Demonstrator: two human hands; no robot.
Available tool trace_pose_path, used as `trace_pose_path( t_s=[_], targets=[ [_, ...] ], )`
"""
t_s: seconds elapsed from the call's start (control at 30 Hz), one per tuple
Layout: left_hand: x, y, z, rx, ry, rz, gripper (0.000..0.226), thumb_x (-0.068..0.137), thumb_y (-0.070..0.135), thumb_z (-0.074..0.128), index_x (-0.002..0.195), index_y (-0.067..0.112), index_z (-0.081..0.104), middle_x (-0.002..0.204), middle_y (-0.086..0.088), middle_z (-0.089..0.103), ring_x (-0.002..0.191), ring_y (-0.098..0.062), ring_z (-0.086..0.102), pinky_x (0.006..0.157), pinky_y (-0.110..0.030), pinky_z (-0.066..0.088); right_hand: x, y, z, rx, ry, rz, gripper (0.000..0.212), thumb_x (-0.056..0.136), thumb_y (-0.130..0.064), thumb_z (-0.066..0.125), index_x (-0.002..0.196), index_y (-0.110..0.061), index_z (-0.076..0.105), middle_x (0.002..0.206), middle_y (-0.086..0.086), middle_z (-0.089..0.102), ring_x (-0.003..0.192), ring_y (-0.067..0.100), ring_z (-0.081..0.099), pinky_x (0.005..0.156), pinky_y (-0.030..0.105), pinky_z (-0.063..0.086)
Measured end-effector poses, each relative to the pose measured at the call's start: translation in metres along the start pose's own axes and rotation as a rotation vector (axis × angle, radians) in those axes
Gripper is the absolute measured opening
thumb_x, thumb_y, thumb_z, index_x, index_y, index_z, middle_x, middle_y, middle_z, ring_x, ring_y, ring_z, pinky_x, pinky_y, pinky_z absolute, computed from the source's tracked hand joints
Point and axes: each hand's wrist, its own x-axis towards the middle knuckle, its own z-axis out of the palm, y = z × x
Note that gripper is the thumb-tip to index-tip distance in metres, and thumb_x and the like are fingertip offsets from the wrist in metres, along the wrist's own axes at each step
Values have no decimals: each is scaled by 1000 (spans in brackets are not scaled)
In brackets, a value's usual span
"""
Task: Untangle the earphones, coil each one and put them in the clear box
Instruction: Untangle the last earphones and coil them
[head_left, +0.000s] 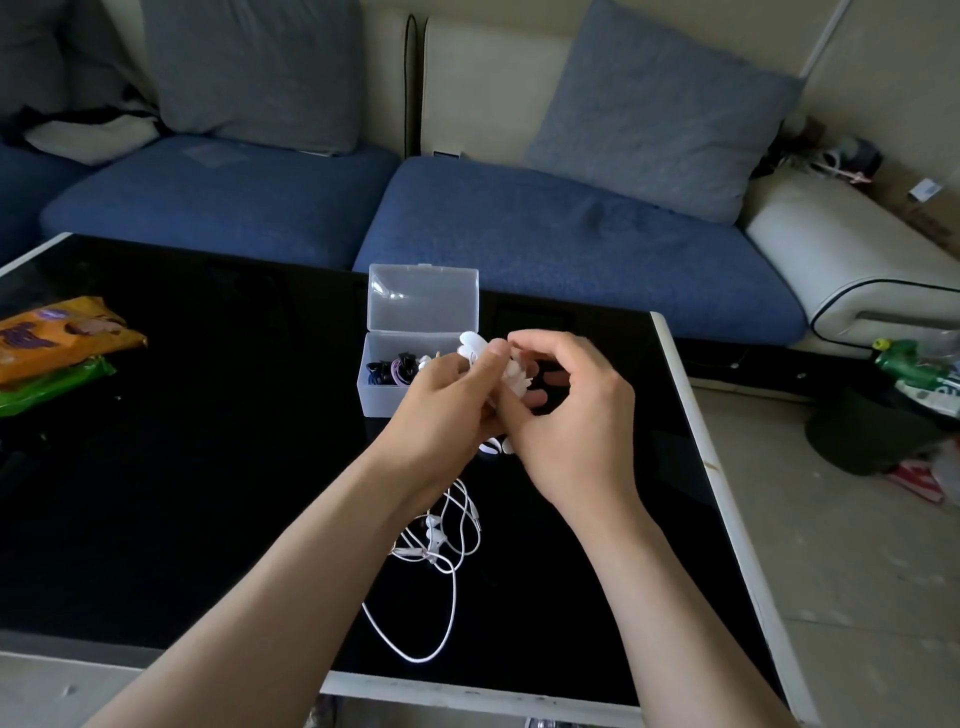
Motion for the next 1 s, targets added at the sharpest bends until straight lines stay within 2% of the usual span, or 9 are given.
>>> trace_pose_path(
  t_s=[0.07,0.17,0.33,0.43,0.63,0.73,0.8,0.9,1.0],
  targets=[
    [4,2,-2,-102,43,-45,38,113,26,46,120,-7,63,119,-21,74,114,-38,73,100,-48,59,-1,2,2,-24,-4,10,45,80,-9,88,121,-21,73,114,-2,64,103,0,63,79,5,46],
    [4,6,-3,-198,64,-66,40,113,24,47,130,-11,58,127,-28,70,116,-43,71,106,-60,53,-2,8,4,-16,-67,100,55,78,-8,88,124,-29,66,118,-6,57,99,1,65,81,10,51],
    [3,12,-4,-334,99,-58,43,113,27,45,133,-10,55,125,-25,72,114,-39,73,105,-53,55,-2,9,5,258,-196,436,47,92,-20,83,133,-27,62,108,-3,75,87,19,79,83,39,65],
    [5,12,-6,-340,131,-41,40,113,29,45,130,-5,58,127,-19,74,114,-33,74,90,-44,60,1,2,2,392,-214,526,36,96,-15,79,129,-16,63,91,8,80,73,25,80,70,40,65],
    [9,6,-10,-207,201,29,40,111,30,50,131,-3,61,128,-8,75,119,-27,71,104,-49,57,-2,-2,1,194,-135,475,25,88,-18,88,102,-11,69,75,6,77,59,18,77,58,35,64],
    [8,3,-10,-210,227,20,45,108,29,58,132,-8,55,129,-13,73,121,-33,70,90,-53,62,-3,-3,1,134,-194,370,16,86,-18,89,85,-14,73,66,2,75,56,15,75,55,31,61],
    [7,1,-11,-143,241,17,48,104,28,66,134,-7,54,127,-18,72,115,-37,72,82,-46,64,-4,-3,2,93,-242,281,13,84,-17,90,86,-20,78,68,-5,75,60,12,74,61,27,60],
    [8,-2,-14,-40,253,23,51,99,25,74,133,-5,51,113,-19,73,97,-33,75,90,-52,63,-6,-4,5,84,-285,170,19,85,-6,86,95,-21,82,80,-12,78,68,5,74,64,15,55],
    [9,-2,-13,-24,238,-10,45,104,25,67,132,-2,47,109,-19,66,95,-31,74,93,-53,62,-8,-4,5,103,-282,130,22,86,-2,82,99,-19,81,84,-12,78,71,6,75,65,17,58]
  ],
)
